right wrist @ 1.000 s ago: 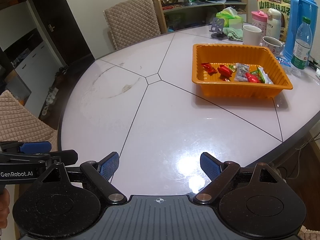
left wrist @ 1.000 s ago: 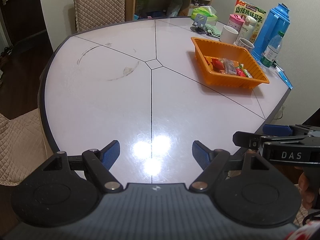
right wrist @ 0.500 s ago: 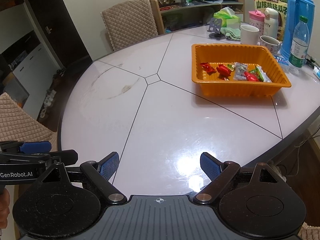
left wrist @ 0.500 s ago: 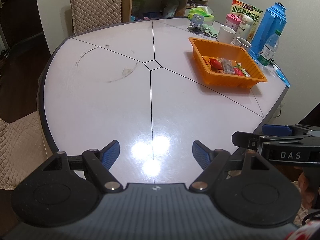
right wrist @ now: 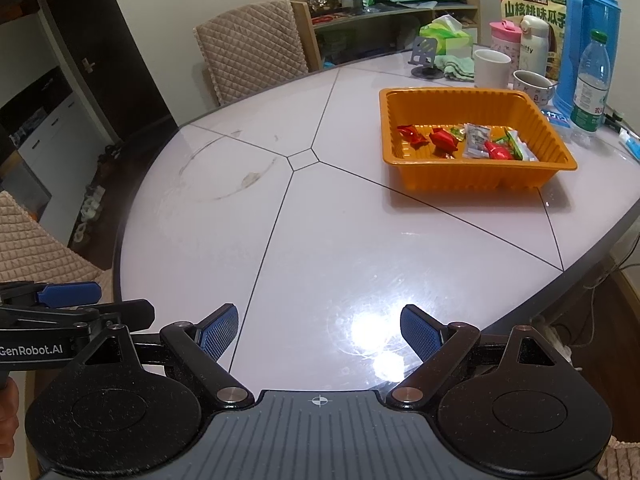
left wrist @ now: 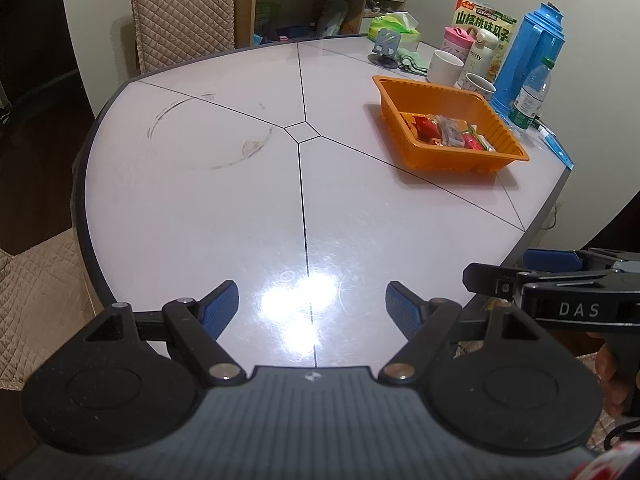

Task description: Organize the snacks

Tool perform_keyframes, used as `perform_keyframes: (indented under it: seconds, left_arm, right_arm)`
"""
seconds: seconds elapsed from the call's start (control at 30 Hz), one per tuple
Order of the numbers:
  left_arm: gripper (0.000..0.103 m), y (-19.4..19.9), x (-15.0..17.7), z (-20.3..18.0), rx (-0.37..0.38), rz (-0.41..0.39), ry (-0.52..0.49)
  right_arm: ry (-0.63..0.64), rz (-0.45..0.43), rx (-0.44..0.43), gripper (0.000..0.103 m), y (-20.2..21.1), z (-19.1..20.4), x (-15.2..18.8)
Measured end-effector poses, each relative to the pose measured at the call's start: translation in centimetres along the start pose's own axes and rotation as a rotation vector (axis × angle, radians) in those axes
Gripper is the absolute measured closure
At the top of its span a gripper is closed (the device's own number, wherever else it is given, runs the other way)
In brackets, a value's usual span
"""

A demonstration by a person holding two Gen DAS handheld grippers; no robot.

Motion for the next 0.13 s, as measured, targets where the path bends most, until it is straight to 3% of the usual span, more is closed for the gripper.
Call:
perform_keyframes:
  seconds: [0.13]
  left_arm:
    - [0.021,-0.11,0.12,0.45,0.009,0.008,-0.007]
  right_arm:
    - [-0.008,0.003,0.011,0.015,-0.19,0.43,0.35]
Point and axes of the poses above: each gripper's, at about its wrist camera, not at the fingertips, and y roughly against the way its jaws point, z to its left, x to its underside, the point moved 1 cm from there along -y, roughly the way its jaws point, and after that the axes turned 1 degree about -y, right-handed, at the moved point
